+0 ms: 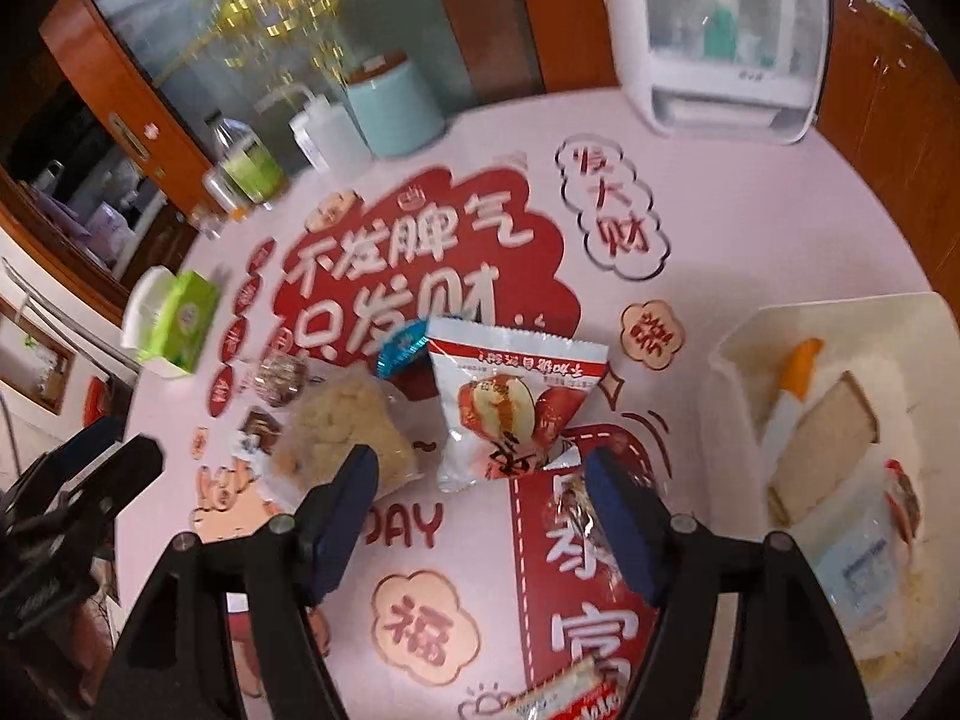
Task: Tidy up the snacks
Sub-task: 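Grasp the clear bag of crumbly snack with the left tool while the right tool grasps the apple-print bag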
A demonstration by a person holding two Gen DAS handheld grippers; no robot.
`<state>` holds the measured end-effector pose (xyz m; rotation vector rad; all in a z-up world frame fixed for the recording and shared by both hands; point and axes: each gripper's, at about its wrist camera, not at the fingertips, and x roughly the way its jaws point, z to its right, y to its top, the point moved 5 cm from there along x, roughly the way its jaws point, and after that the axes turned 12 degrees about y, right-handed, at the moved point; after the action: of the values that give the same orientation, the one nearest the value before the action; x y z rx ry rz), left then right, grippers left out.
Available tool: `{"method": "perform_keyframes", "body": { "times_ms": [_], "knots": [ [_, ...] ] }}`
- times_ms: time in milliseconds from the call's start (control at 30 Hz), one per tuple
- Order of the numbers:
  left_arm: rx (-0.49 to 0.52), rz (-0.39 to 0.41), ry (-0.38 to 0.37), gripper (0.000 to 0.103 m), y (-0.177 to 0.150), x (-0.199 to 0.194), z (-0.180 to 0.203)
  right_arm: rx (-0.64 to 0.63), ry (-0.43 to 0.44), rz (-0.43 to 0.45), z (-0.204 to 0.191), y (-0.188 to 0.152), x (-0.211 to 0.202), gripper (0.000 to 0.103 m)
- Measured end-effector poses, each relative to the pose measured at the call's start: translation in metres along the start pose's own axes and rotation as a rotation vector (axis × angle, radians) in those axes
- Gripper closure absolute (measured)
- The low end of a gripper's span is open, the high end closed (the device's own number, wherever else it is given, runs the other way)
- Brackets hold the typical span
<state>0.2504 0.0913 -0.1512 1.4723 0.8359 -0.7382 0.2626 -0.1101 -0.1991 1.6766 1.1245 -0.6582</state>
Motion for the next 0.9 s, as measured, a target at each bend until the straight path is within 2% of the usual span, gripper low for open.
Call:
{"method": "perform_keyframes", "body": {
  "times_ms": [200, 300, 433, 500, 567, 667, 900],
  "knots": [
    [-0.024, -0.078, 0.011, 0.012, -0.004, 0.033, 0.008, 0.041, 0.003, -0.091, 0.023, 0.006, 0.057, 0.031],
    [-0.046, -0.106, 0.016, 0.012, -0.003, 0.045, 0.013, 0.049, 0.004, -0.117, 0.03, 0.007, 0.074, 0.031],
    [-0.076, -0.141, 0.006, 0.012, 0.001, 0.056, 0.026, 0.039, 0.06, -0.119, 0.032, 0.008, 0.084, 0.031],
    [-0.096, -0.166, -0.008, 0.012, 0.004, 0.063, 0.035, 0.017, 0.072, -0.114, 0.031, 0.007, 0.085, 0.049],
    [-0.111, -0.191, -0.014, 0.012, 0.005, 0.07, 0.045, -0.002, 0.061, -0.105, 0.031, 0.009, 0.082, 0.053],
    [-0.112, -0.233, 0.024, 0.012, 0.006, 0.084, 0.061, -0.024, 0.039, -0.092, 0.034, 0.011, 0.077, 0.062],
    [-0.097, -0.302, 0.158, 0.012, 0.002, 0.112, 0.083, -0.017, 0.051, -0.091, 0.047, 0.009, 0.071, 0.064]
  ]
}}
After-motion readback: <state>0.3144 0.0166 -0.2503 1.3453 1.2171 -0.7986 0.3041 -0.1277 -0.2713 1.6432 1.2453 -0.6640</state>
